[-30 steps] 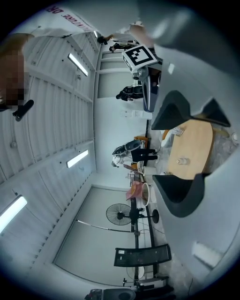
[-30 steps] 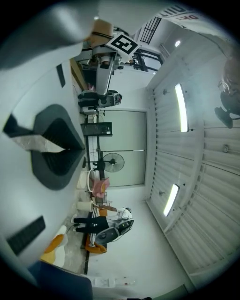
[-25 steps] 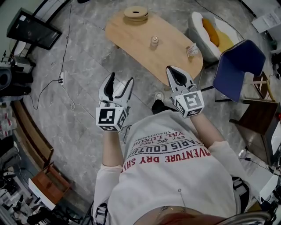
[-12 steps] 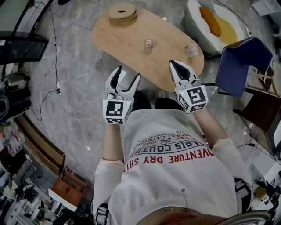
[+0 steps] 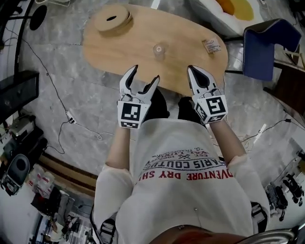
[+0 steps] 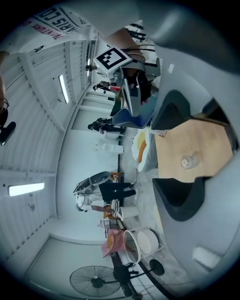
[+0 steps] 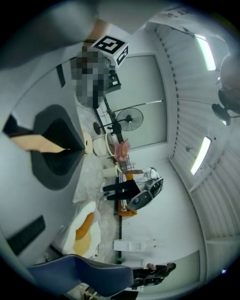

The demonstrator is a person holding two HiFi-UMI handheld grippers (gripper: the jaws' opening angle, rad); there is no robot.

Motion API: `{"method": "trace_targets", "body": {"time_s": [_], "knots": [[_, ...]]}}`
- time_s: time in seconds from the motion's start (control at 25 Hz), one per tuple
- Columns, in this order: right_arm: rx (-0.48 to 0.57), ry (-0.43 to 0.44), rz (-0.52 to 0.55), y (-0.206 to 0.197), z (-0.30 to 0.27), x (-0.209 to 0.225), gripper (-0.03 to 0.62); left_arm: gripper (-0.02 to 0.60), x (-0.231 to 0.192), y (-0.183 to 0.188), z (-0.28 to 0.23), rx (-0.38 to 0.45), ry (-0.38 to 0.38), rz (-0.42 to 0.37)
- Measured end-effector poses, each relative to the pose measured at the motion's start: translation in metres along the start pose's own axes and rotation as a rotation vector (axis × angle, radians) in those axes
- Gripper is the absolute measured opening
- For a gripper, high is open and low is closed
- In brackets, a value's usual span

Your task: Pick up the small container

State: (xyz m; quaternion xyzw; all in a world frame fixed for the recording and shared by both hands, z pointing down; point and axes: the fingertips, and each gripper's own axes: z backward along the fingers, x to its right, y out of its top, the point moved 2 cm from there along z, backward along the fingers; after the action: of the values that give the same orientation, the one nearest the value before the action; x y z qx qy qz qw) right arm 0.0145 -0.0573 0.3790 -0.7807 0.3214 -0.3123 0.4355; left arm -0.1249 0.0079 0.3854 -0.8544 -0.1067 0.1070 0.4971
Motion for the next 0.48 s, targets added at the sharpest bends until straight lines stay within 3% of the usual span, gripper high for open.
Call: {"method": "trace_targets", "body": {"time_s": [0.12, 0.28, 0.48], "knots": [[-0.018, -0.048, -0.021, -0.015, -0.031, 0.003, 0.006, 0.311, -0.022, -0.021, -0.029, -0.048, -0.075, -0.026], [-0.034, -0.109, -0.071, -0.038, -0.064, 0.004, 0.006, 0.311, -0.040, -0.061, -0.059, -0.096, -0.167, 0.004], [-0.037, -0.186, -0.113, -0.071, -0.103, 0.024, 0.006, 0.341, -0.051, -0.124, -0.106, -0.157, -0.234, -0.001]]}}
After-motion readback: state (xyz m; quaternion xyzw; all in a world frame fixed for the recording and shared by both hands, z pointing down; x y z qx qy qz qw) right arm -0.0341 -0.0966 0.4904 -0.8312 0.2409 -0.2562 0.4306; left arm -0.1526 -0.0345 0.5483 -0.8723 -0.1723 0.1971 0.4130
